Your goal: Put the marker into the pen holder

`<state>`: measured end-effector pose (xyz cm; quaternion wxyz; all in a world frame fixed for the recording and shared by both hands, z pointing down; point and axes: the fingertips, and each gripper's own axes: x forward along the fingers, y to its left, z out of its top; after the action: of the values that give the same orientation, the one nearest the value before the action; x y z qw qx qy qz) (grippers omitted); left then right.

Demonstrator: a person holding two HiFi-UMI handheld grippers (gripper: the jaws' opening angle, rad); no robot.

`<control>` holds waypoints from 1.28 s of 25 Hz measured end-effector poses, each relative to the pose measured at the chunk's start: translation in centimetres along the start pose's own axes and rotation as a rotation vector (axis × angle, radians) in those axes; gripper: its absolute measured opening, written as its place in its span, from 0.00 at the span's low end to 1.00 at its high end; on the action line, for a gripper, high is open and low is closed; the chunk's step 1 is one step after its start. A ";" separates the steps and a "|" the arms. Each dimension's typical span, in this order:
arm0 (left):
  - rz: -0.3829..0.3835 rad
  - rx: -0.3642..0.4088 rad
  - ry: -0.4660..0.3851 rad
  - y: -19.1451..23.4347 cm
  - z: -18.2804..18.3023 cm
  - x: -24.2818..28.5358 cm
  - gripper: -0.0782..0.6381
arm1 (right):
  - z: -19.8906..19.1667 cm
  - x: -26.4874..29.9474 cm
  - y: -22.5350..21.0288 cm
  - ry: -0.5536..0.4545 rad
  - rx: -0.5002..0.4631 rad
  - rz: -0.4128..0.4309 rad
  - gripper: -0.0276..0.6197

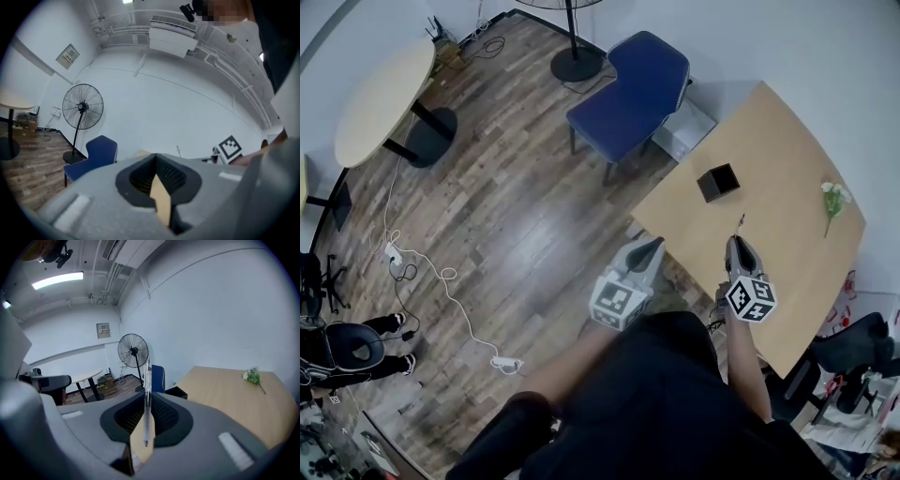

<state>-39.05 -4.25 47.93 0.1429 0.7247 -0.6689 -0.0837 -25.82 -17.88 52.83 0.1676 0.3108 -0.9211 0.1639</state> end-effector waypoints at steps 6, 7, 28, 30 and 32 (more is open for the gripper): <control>0.060 -0.025 0.046 3.9 -1.2 1.8 0.11 | 2.4 4.5 -2.3 -0.054 0.035 0.019 0.11; 0.060 -0.019 0.053 4.5 -1.0 2.7 0.11 | 2.8 5.5 -2.4 -0.062 0.048 0.036 0.11; 0.042 -0.024 0.221 12.1 -4.2 21.7 0.11 | 4.6 24.1 -12.2 -0.023 0.195 0.048 0.11; 0.027 -0.025 0.224 12.1 -4.4 22.8 0.11 | 3.8 25.2 -13.2 -0.008 0.204 0.039 0.11; 0.018 -0.026 0.227 12.0 -4.5 23.6 0.11 | 3.1 25.8 -14.1 0.005 0.211 0.026 0.11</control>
<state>-46.86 -27.99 57.62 0.2281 0.7217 -0.6535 -0.0084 -36.96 -43.13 63.48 0.1343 0.3142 -0.9023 0.2629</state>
